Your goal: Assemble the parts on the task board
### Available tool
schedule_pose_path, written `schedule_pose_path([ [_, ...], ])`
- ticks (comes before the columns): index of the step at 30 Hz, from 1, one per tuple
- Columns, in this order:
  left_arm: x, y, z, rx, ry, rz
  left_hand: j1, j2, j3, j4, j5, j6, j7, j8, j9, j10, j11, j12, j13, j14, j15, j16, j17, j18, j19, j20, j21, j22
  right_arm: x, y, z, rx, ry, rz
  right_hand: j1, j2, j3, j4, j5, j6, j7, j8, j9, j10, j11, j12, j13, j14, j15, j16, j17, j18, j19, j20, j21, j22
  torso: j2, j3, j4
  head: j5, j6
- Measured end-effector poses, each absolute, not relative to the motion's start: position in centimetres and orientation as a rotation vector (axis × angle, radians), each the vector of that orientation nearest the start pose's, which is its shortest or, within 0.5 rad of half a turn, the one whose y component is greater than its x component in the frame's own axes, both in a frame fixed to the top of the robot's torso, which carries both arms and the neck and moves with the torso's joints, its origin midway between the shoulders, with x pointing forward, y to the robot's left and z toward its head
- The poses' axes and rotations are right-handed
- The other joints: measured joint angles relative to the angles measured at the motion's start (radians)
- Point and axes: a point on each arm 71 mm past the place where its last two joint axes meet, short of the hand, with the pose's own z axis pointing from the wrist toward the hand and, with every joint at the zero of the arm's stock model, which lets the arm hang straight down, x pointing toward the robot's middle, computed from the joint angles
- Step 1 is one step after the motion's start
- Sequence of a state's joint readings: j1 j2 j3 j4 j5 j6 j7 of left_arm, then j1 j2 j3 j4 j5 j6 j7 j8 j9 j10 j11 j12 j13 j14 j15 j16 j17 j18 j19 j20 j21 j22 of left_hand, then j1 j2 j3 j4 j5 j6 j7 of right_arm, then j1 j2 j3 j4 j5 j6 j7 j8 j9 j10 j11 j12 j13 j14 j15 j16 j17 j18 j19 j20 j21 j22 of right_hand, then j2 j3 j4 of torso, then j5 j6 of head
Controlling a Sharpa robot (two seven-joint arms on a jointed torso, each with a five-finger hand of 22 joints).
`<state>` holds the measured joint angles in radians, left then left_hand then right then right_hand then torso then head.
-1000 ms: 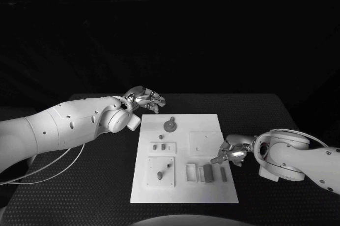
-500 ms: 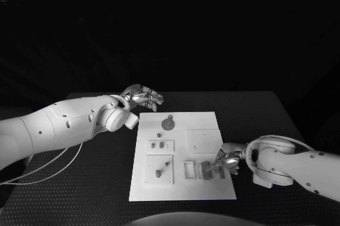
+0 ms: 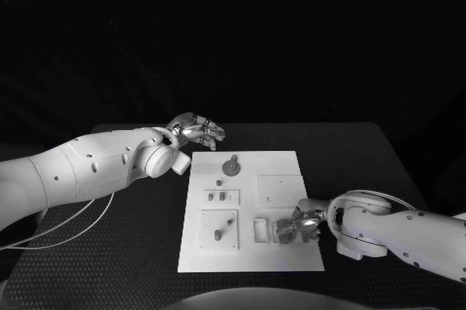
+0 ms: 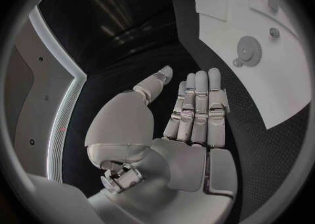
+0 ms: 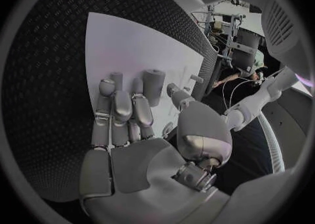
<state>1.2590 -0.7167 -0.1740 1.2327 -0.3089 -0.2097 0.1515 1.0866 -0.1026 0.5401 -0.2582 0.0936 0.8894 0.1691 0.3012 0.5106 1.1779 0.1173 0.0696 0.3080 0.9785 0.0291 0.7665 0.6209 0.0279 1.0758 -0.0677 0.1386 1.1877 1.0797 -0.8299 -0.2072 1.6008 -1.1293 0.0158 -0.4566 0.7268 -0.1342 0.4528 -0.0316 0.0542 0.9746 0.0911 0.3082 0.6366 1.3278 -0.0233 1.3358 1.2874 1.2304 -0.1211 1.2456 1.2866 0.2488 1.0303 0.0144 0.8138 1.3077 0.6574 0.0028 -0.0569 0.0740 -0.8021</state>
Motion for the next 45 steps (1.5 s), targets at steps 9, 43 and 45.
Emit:
schedule_pose_path([
  [9, 53.0, 22.9, -22.3, -0.870, 1.774, -1.159, 0.000, 0.000, 0.000, 0.000, 0.000, 0.000, 0.000, 0.000, -0.001, 0.000, 0.000, 0.000, 0.000, 0.000, 0.000, 0.000, 0.001, 0.003, 0.000, 0.000, 0.000, 0.000, 40.1, -18.9, -32.2, 0.104, 2.448, 0.457, 0.004, 0.021, 0.004, -0.017, 0.000, -0.001, 0.001, -0.006, 0.000, 0.000, 0.000, 0.000, 0.003, 0.000, 0.000, 0.014, -0.007, 0.000, -0.004, 0.000, 0.008, 0.000, 0.000, -0.0005, -0.0012, 0.003, -0.004],
  [43, 53.1, 23.1, -22.3, -0.872, 1.775, -1.156, -0.016, -0.005, -0.006, 0.006, 0.000, -0.004, 0.004, 0.000, -0.002, -0.004, 0.004, 0.000, 0.000, 0.000, 0.000, -0.004, 0.002, 0.003, 0.000, 0.000, -0.004, 0.002, 40.2, -18.9, -29.8, 0.241, 2.377, 0.521, 0.090, 0.129, 0.093, -0.178, -0.006, 0.081, -0.013, -0.009, 0.009, 0.022, -0.011, 0.011, 0.018, -0.003, -0.007, 0.085, -0.054, 0.000, -0.009, 0.013, 0.052, 0.000, -0.001, -0.0023, -0.0011, 0.004, -0.004],
  [45, 53.1, 23.1, -22.3, -0.872, 1.775, -1.156, -0.016, -0.005, -0.006, 0.006, 0.000, -0.004, 0.004, 0.000, -0.002, -0.004, 0.004, 0.000, 0.000, 0.000, 0.000, -0.004, 0.002, 0.002, 0.000, 0.000, -0.004, 0.002, 40.1, -18.7, -29.7, 0.260, 2.380, 0.534, 0.090, 0.129, 0.093, -0.178, -0.006, 0.082, -0.014, -0.009, 0.009, 0.022, -0.010, 0.011, 0.018, -0.002, -0.007, 0.085, -0.055, 0.000, -0.009, 0.013, 0.052, 0.000, -0.001, -0.0023, -0.0010, 0.005, -0.004],
])
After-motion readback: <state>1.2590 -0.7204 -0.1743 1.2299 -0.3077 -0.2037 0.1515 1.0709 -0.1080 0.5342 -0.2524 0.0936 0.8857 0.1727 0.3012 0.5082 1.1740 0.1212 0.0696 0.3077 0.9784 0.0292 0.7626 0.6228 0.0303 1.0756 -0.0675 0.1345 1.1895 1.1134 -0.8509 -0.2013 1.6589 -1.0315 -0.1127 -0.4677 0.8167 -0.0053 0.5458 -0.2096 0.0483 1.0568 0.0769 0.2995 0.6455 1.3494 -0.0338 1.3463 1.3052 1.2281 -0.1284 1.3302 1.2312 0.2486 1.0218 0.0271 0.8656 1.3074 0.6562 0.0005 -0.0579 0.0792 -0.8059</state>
